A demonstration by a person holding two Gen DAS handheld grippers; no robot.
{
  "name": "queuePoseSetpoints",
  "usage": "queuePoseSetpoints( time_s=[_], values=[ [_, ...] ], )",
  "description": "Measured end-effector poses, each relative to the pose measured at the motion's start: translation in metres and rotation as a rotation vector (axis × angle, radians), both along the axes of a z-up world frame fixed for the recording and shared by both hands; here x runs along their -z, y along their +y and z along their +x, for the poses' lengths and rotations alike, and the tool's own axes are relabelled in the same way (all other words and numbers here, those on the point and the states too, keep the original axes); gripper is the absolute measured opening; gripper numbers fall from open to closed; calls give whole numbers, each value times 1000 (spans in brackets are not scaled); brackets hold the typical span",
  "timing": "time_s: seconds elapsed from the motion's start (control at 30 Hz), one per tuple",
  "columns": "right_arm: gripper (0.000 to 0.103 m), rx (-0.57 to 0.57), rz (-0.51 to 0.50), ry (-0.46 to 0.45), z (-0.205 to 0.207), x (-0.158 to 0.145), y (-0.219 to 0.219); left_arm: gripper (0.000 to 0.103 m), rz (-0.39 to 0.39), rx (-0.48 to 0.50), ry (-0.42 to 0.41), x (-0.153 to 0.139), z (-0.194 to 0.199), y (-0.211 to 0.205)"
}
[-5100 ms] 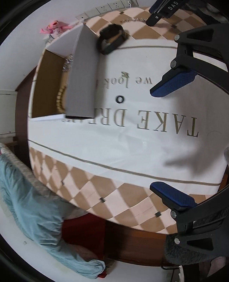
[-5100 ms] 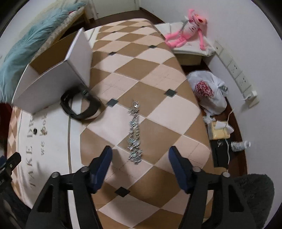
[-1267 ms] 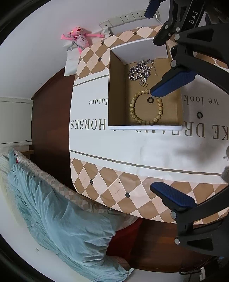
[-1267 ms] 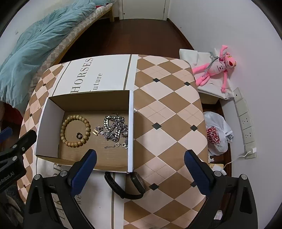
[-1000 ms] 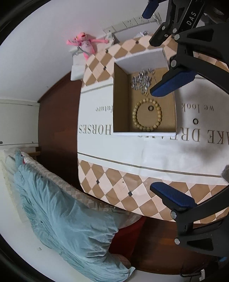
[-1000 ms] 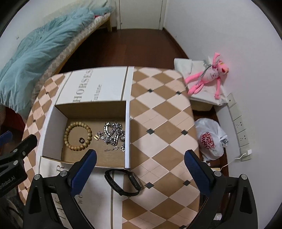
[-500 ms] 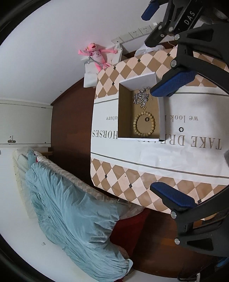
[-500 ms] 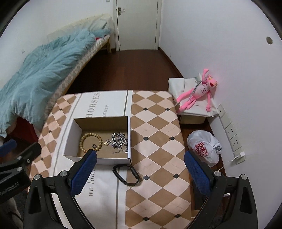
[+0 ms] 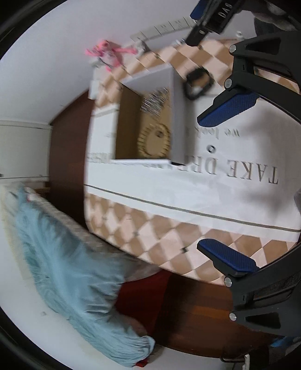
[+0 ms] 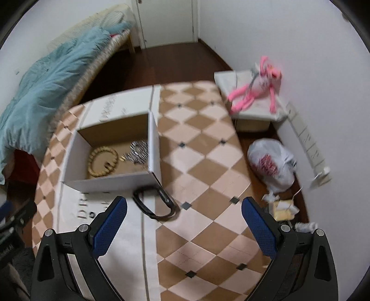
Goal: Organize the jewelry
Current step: 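Grasp the black watch with the right tool while the left tool grasps a small silver ring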
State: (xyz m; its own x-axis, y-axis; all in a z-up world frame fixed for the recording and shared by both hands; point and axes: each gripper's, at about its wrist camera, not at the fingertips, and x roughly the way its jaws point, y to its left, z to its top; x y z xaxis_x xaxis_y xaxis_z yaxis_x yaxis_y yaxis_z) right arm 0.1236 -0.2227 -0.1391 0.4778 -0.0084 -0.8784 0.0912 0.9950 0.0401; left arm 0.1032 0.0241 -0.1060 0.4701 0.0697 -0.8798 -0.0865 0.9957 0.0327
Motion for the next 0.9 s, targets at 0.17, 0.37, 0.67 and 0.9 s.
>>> queuePoseSetpoints(
  time_s=[0.17, 0.37, 0.67, 0.9],
  values=[
    [84, 9, -16, 37, 14, 47, 1, 98, 1, 5, 81, 47, 8, -4],
    [72, 9, -9, 81, 24, 76, 1, 91, -34, 42, 122, 73, 18, -15],
    [33, -15, 23, 87, 28, 87, -1, 43, -51, 106, 153, 92, 19, -33],
    [20, -22, 25, 68, 24, 82, 0, 9, -73, 139, 140, 87, 15, -42]
  ],
)
